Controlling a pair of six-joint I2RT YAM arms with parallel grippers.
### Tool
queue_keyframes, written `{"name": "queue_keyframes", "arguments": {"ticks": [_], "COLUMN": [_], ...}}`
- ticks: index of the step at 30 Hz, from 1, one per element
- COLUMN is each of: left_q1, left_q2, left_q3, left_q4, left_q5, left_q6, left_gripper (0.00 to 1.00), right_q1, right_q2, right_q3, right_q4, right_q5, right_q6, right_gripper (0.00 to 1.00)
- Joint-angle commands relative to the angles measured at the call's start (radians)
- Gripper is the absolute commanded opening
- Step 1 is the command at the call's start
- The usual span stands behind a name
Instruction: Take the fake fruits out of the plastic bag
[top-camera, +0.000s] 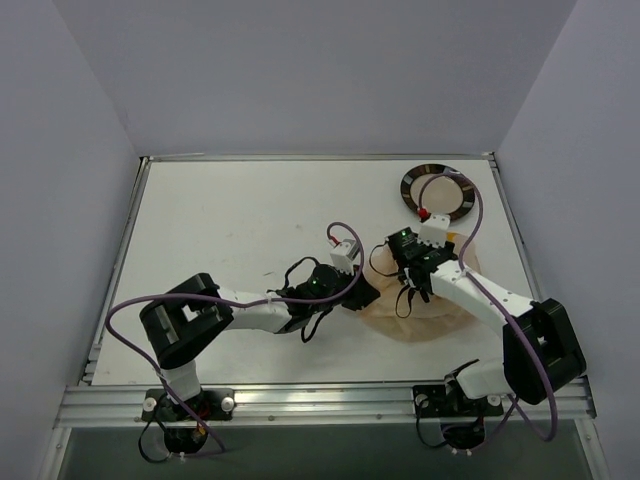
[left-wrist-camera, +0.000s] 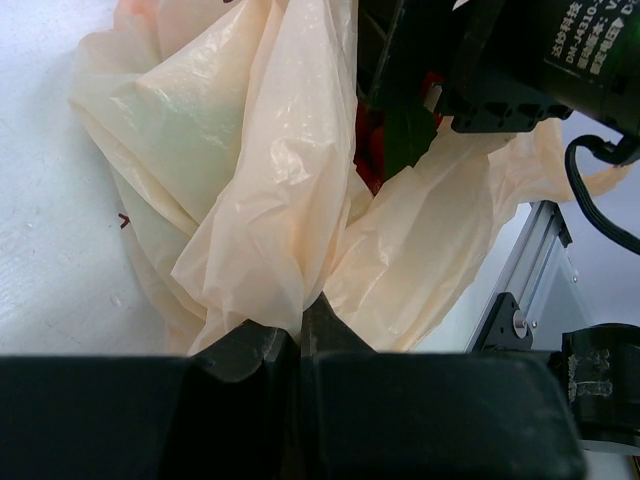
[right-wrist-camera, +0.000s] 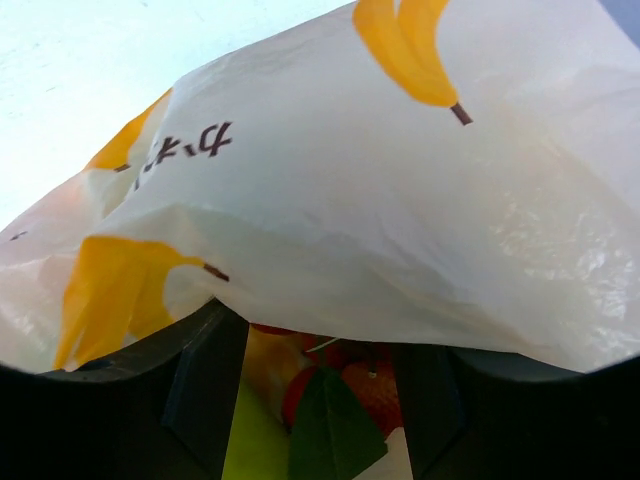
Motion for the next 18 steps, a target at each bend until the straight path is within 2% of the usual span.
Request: {"name": "queue_keyframes", "arguments": {"ticks": [1,5,8,10,12,14,16,18], "left_q1": [0.005,0.005,0.005,0.006,0.005,0.005,0.005,0.005], "left_q2": [-0.042,-0.038,-0.038,-0.038,-0.036,-0.035,-0.035,-0.038], "left_q3": [0.013,0.015,0.015,0.015,0.015,0.016,0.016,0.015], "left_q4": [0.043,0.048,0.049,0.049,0.049,0.049,0.049,0.048], "left_q5": [0.012,0.017,0.017,0.017,0.017,0.017,0.017,0.015], "left_q6": [0.017,0.014,0.014,0.016,0.017,0.017,0.017,0.019], "left_gripper": [0.02,0.02,0.02,0.02,0.02,0.02,0.02,0.02], "right_q1": [-0.028,-0.068,-0.083,-0.082,-0.085,-0.088,-0.086,-0.092], "right_q2": [-0.013,-0.012,0.007,0.026,0.042,0.069,0.095,0.123], "right_q3": [0.016,0.010,0.022,0.038,0.053,0.067,0.079,0.090], "right_q4": [-0.026,-0.023,-0.012,-0.006,0.003,0.011,0.016,0.019], "right_q5": [0.031,0.022,0.019,0.020,0.026,0.030,0.043,0.039], "right_q6": [0.005,-0.018,-0.034,-0.041,-0.044,-0.050,-0.057,-0.067], "right_gripper": [0.51,0.37,0.37,0.43,0.60,0.68,0.67,0.61]}}
